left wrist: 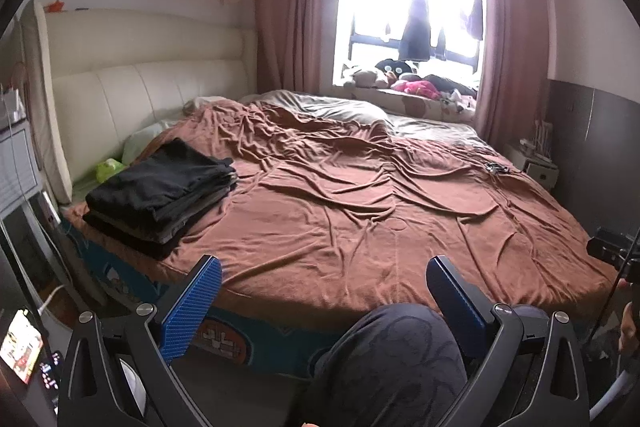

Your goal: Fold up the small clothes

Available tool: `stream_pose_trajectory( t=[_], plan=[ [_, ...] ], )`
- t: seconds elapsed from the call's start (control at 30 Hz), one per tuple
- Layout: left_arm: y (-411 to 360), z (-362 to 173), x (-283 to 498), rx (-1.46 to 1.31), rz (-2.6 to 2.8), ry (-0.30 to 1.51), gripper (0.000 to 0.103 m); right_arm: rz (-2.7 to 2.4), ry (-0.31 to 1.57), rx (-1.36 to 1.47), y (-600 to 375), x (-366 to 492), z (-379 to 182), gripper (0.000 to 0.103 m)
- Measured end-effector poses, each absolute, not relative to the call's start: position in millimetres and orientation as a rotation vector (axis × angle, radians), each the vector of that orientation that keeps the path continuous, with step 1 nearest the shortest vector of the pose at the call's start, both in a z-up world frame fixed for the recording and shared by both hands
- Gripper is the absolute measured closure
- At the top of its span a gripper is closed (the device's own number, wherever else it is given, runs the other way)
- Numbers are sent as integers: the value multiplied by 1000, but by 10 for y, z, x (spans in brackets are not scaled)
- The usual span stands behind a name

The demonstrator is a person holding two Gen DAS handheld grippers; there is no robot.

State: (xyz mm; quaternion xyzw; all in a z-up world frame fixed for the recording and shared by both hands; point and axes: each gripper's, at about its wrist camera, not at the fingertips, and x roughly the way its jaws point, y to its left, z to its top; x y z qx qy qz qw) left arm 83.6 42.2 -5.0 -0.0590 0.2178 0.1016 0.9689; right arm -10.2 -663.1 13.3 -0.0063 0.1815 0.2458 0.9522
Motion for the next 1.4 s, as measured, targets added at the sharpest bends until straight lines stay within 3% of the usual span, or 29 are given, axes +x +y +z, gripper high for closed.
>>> stream_pose_trajectory(
  t=[1.4],
  plan=[
    [247, -220, 938, -66, 169, 475, 0, 422, 386, -12, -6679, -73, -10, 0]
  ],
)
